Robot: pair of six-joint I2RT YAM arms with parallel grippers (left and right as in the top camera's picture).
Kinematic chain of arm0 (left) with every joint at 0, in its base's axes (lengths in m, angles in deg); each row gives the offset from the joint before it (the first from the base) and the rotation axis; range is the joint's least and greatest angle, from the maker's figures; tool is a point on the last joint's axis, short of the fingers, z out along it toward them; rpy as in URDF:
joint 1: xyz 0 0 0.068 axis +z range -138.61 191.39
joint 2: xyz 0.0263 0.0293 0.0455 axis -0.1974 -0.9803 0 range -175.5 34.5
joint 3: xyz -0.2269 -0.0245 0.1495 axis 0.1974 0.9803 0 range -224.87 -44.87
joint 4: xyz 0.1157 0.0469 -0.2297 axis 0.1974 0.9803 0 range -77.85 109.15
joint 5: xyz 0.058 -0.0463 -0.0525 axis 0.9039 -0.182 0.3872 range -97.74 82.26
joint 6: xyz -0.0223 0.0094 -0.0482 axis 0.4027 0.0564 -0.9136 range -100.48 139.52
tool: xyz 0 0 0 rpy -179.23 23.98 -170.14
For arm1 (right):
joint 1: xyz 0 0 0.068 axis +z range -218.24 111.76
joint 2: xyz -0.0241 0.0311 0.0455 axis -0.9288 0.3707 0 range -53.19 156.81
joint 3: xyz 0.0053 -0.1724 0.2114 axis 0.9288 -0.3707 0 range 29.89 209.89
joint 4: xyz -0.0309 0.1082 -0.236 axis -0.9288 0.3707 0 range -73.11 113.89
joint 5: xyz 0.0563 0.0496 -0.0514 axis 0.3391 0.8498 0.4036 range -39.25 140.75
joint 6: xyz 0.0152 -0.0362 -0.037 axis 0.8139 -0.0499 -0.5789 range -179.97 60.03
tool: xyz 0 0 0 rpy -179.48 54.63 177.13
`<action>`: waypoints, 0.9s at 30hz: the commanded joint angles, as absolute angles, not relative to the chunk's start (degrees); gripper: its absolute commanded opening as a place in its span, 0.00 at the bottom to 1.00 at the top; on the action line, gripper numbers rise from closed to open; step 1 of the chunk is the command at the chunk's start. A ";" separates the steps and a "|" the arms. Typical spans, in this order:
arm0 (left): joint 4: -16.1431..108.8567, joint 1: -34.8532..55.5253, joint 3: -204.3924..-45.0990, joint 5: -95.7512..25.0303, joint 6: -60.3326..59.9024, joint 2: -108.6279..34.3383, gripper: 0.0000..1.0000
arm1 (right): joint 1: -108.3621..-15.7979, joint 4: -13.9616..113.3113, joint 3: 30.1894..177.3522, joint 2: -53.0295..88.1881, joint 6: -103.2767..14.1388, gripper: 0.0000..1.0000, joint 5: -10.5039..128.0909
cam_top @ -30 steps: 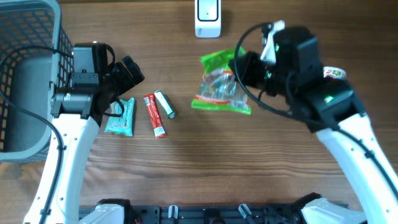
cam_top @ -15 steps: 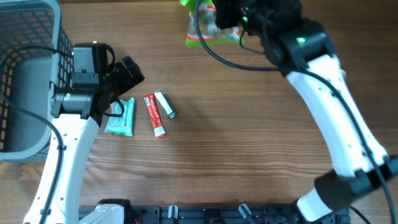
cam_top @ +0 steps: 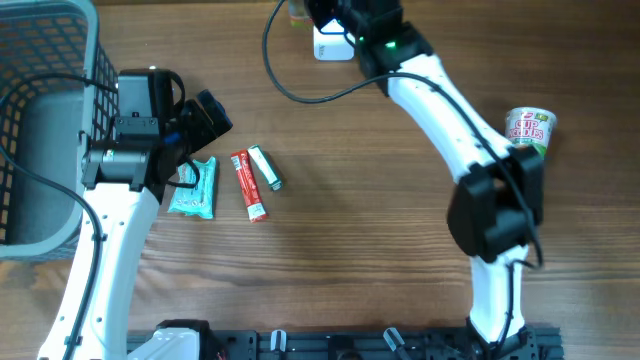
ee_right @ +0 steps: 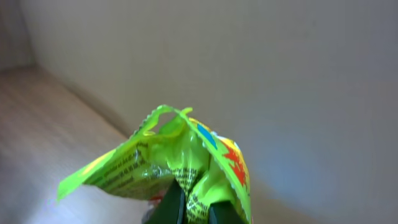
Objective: Scan the item barcode
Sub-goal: 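Carry the Haribo bag up to the barcode scanner with the right gripper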
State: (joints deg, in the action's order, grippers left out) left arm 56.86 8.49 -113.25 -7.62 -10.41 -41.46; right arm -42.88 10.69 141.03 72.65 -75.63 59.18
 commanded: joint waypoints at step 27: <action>56.75 8.62 -113.77 -7.86 -10.94 -41.24 1.00 | -48.85 -24.23 142.77 91.73 -60.81 0.05 67.50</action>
